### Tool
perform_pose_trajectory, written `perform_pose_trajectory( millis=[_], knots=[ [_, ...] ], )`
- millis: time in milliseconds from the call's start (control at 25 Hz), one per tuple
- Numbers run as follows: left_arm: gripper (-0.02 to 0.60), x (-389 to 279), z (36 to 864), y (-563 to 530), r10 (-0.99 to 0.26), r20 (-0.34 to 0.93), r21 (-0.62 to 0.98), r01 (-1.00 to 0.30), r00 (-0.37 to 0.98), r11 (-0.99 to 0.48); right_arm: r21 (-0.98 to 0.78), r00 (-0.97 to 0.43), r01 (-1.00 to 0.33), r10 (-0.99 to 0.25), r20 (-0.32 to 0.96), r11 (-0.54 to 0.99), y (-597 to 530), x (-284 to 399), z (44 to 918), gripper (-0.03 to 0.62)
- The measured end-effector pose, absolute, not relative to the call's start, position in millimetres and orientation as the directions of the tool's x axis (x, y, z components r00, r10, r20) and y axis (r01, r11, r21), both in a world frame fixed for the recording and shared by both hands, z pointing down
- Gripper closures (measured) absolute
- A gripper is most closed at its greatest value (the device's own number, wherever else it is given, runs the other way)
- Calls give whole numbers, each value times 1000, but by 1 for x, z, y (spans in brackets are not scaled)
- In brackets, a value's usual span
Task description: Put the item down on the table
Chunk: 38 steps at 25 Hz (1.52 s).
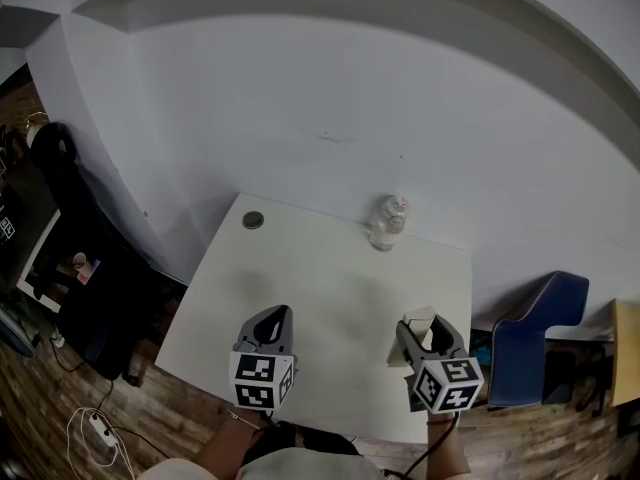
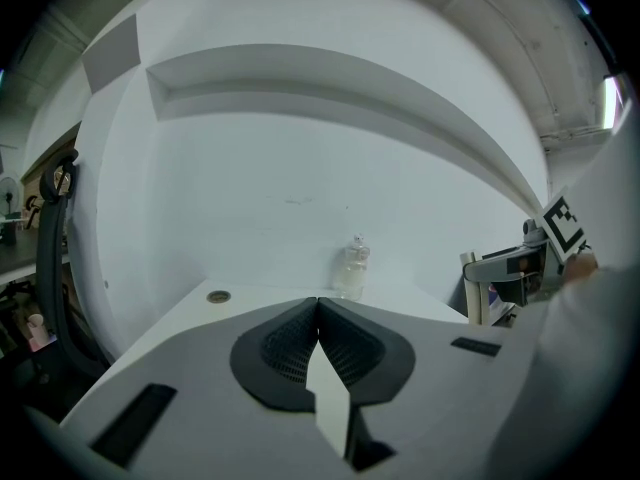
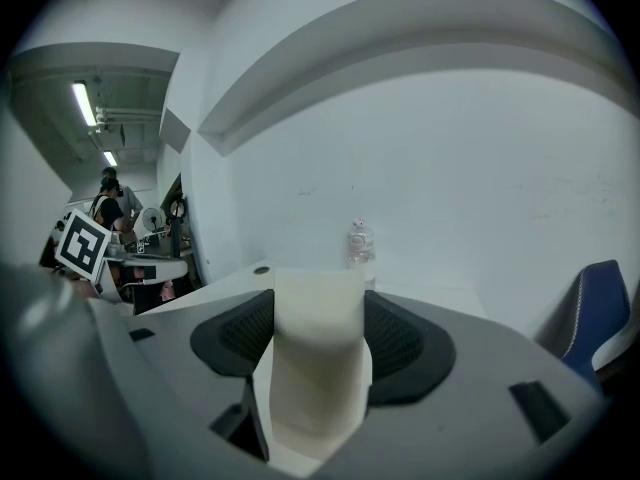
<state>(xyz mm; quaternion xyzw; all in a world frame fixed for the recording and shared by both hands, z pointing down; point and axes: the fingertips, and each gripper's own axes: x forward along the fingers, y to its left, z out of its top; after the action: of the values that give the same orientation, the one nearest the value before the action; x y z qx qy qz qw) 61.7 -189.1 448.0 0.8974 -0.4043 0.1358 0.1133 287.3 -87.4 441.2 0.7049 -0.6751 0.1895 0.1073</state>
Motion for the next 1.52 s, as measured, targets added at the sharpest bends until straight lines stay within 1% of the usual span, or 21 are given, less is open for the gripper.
perform_pose_trajectory(
  millis=[240, 560, 760, 1040, 1520],
  knots=[
    [563, 73, 467, -182, -657, 369, 104, -732, 657, -674, -94, 9, -994, -892, 453, -58, -76, 294, 458, 298],
    [563, 83, 498, -172, -621, 423, 130, -722, 660, -679, -68, -41, -998, -856, 515, 7, -69, 293, 485, 299],
    [563, 89, 514, -164, -599, 453, 144, -717, 661, -682, -32, -84, -996, -832, 549, 79, -69, 289, 497, 299],
    [563, 96, 522, -161, -584, 465, 147, -708, 665, -690, 23, -172, -972, -777, 606, 233, -76, 271, 514, 298],
    [563, 85, 527, -167, -592, 480, 143, -724, 647, -675, 37, -234, -943, -742, 628, 329, -93, 250, 521, 299]
  ],
)
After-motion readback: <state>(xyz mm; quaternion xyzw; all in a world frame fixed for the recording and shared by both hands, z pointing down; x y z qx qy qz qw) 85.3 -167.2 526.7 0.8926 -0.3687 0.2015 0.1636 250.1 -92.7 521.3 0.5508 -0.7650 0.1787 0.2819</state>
